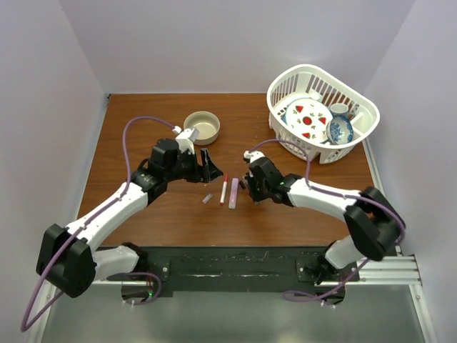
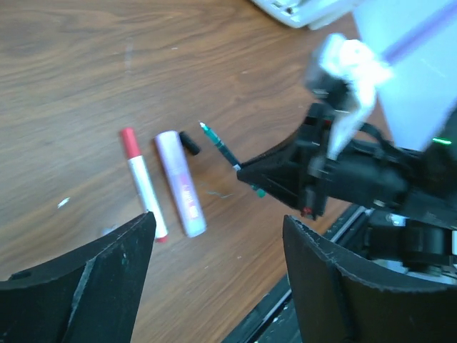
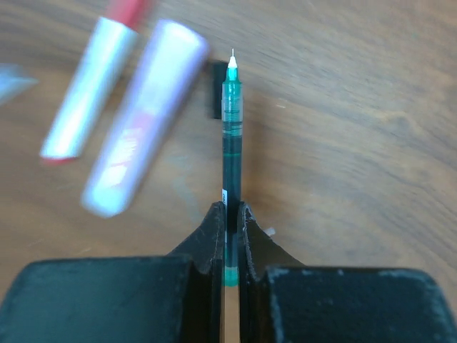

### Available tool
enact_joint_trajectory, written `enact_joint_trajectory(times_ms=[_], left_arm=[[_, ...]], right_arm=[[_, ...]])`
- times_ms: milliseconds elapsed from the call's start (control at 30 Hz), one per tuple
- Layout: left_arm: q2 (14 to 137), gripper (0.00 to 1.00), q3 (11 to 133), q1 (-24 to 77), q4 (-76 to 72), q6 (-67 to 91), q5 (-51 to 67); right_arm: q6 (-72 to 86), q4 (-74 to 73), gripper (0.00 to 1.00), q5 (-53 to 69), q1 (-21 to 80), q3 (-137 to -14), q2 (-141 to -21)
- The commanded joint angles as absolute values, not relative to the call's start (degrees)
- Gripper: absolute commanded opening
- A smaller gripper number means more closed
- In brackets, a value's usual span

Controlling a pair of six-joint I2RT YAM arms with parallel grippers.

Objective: Insert the pens into the pen caps

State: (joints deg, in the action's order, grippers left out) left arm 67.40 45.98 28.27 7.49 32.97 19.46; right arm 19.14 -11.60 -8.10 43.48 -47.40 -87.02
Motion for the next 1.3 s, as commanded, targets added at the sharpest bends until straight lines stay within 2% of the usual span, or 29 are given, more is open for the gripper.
enact_joint_trajectory(times_ms=[0, 467, 567, 600, 667, 700, 733, 833, 900, 1167, 1267], left_arm=[[70.13, 0.73, 45.70, 28.30, -4.90, 37.70, 25.32], [81.56, 0.56, 48.78, 31.11, -13.27, 42.63, 26.54], [81.56, 0.42, 49.13, 31.55, -13.45, 42.63, 26.63], [81.48, 0.24, 49.04, 31.64, -13.71, 42.63, 27.15], [81.21, 0.04, 49.04, 31.55, -13.89, 42.80, 28.03], [81.04, 0.00, 49.04, 31.55, -13.97, 42.63, 28.91], [80.77, 0.00, 49.04, 31.55, -13.97, 42.54, 29.53], [80.07, 0.00, 49.13, 31.55, -13.97, 41.31, 32.34], [79.63, 0.00, 49.31, 31.55, -13.19, 40.43, 33.31], [78.84, 0.00, 49.66, 31.55, -12.39, 40.08, 32.96], [78.75, 0.00, 49.66, 31.55, -13.27, 40.52, 33.22]], right_arm=[[22.32, -2.57, 0.00, -2.38, 44.64, -45.19, -78.94], [28.83, 5.80, 0.00, -3.07, 49.48, -44.03, -70.31], [28.92, 5.80, 0.00, -3.69, 49.57, -44.47, -70.40], [28.83, 6.06, 0.00, -3.43, 49.57, -44.47, -70.49], [28.65, 5.98, 0.00, -1.59, 49.57, -44.56, -70.66], [28.48, 5.19, 0.02, -1.06, 49.48, -44.82, -70.75], [28.30, 4.58, 0.12, -0.45, 49.57, -44.91, -70.75], [28.12, 3.25, 0.29, -0.18, 49.48, -43.95, -70.58], [28.74, 5.08, 0.33, 0.95, 49.57, -41.85, -70.58], [30.50, 8.70, 0.29, 3.34, 49.57, -38.85, -70.66], [30.24, 9.22, 0.17, 3.78, 49.48, -38.76, -70.58]])
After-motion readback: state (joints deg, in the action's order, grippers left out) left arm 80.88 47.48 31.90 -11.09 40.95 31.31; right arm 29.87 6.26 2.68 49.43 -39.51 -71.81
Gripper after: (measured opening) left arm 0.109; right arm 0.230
